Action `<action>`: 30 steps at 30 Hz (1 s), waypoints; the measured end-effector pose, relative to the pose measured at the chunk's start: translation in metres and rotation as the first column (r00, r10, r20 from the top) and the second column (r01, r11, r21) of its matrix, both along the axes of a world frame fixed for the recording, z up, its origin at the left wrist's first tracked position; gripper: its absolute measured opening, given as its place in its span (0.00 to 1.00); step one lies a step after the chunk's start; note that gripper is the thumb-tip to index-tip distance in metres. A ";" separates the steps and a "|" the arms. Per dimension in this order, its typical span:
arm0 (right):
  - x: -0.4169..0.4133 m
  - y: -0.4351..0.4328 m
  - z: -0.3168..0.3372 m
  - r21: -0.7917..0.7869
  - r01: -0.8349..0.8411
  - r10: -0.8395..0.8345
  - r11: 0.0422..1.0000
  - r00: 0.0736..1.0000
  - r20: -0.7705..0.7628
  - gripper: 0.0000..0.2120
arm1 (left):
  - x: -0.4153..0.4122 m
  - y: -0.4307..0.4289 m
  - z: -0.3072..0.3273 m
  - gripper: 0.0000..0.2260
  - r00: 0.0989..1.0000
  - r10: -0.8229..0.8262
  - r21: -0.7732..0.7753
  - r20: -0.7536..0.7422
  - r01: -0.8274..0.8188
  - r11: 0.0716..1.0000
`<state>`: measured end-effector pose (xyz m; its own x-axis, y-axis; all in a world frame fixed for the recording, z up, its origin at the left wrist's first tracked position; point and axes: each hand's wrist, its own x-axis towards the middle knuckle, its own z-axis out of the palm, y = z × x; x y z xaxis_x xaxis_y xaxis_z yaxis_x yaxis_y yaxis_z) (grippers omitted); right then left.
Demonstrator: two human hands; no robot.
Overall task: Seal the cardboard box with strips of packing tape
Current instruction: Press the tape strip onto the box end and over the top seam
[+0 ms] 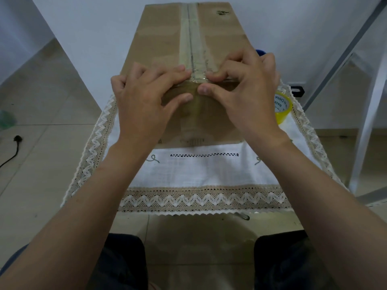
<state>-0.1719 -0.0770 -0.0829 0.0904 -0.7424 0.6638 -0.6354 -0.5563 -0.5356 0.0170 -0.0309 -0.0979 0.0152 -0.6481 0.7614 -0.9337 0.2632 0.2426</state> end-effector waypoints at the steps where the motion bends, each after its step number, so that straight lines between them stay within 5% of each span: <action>1: -0.002 0.000 -0.001 -0.005 -0.012 0.012 1.000 1.000 0.010 0.12 | 0.003 0.000 0.000 0.17 1.000 -0.011 0.000 0.010 0.011 1.000; 15: 0.024 0.009 -0.007 -0.067 0.237 -0.245 0.969 0.955 -0.165 0.34 | -0.011 -0.004 -0.010 0.22 0.990 0.126 -0.014 0.057 -0.126 0.992; 26: -0.003 0.010 -0.020 -0.212 0.079 -0.139 0.974 0.949 -0.283 0.22 | 0.007 0.003 -0.009 0.26 0.986 0.042 -0.012 0.160 -0.040 0.999; 30: -0.004 0.007 -0.030 -0.259 0.101 -0.169 0.961 0.951 -0.258 0.27 | 0.005 0.004 -0.013 0.31 0.981 0.059 -0.006 0.187 -0.059 0.998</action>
<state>-0.1763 -0.0699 -0.1126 0.2051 -0.5824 0.7866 -0.8167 -0.5448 -0.1904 0.0217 -0.0264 -0.1105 -0.0888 -0.6503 0.7545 -0.9765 0.2060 0.0626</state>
